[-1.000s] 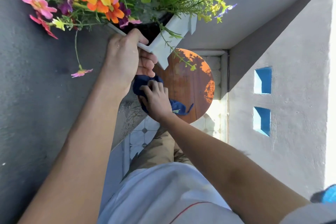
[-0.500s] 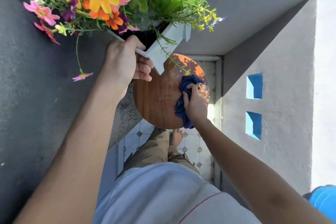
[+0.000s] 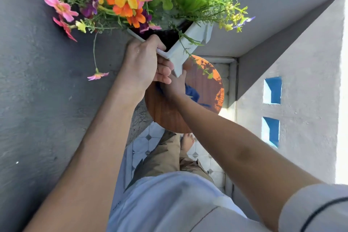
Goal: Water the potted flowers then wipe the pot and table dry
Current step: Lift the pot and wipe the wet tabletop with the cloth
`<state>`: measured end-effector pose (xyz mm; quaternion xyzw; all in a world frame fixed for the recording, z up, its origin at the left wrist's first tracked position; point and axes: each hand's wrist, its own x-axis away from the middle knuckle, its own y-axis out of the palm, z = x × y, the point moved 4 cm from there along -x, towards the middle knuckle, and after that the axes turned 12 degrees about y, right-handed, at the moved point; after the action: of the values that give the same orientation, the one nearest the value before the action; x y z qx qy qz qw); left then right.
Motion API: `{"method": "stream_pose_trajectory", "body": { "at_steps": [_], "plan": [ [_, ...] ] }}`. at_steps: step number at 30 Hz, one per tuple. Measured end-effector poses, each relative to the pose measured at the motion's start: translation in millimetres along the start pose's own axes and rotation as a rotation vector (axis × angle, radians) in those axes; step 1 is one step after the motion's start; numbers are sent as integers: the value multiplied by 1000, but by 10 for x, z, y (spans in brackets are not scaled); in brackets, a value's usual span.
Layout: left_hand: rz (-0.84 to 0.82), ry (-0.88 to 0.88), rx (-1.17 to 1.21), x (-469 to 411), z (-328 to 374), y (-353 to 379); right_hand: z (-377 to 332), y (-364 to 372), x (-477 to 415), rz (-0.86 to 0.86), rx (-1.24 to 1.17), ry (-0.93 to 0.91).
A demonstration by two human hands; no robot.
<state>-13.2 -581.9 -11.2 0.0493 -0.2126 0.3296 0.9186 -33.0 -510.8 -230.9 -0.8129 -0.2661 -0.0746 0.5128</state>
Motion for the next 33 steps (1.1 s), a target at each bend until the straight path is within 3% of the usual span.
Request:
{"method": "stream_pose_trajectory", "body": {
  "at_steps": [4, 8, 16, 21, 28, 33],
  "plan": [
    [9, -1, -8, 20, -37, 11, 49, 128, 411, 41, 117, -254],
    [-29, -45, -28, 77, -142, 81, 473, 98, 858, 12, 84, -276],
    [-111, -186, 2, 449, -636, 368, 1536, -616, 950, 229, -163, 364],
    [-56, -259, 18, 812, -1103, 597, 1762, -855, 1259, 300, -439, 572],
    [154, -291, 129, 1174, -1569, 878, 1924, -1154, 1840, 443, -728, 650],
    [204, -230, 126, 1333, -1714, 1054, 1915, -1351, 2147, 661, -591, 544]
  ]
}}
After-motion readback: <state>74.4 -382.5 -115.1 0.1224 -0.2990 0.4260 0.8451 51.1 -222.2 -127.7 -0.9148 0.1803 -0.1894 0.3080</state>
